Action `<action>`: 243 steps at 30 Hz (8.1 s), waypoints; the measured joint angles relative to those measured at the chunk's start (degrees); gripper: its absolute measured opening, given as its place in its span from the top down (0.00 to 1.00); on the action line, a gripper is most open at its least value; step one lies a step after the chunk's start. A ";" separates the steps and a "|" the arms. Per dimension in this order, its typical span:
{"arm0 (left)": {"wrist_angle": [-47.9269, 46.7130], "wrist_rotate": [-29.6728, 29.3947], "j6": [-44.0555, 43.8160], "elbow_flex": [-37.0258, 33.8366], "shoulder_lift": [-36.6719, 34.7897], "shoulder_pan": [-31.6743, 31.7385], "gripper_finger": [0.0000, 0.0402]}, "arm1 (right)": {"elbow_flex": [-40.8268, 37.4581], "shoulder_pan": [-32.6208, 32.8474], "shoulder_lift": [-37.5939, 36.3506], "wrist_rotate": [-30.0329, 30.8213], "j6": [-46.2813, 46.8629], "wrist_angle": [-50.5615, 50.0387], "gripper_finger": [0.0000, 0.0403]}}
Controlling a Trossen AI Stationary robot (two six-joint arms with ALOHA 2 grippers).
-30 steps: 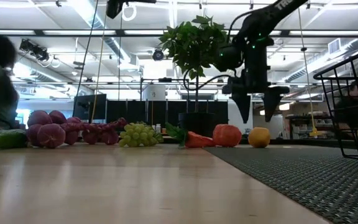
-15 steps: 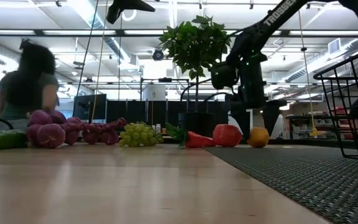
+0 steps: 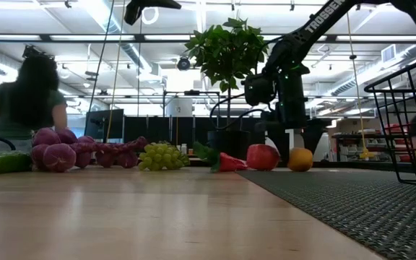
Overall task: Build produce basket
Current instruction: Put the mango into the black wire basket, then put the carrot into the black wire basket
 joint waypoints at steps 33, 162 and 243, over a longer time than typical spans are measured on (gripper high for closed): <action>0.00 0.02 -7.28 0.02 0.02 -10.50 0.68 | -0.09 23.46 -35.67 -10.61 25.67 -23.56 0.42; -7.60 7.30 -7.16 2.25 -4.13 -11.81 0.80 | 2.05 11.56 7.39 1.73 51.52 29.71 0.15; -8.81 1.45 -14.44 2.29 -3.87 -11.64 0.80 | 1.84 86.14 -31.92 -19.35 85.56 -32.69 0.62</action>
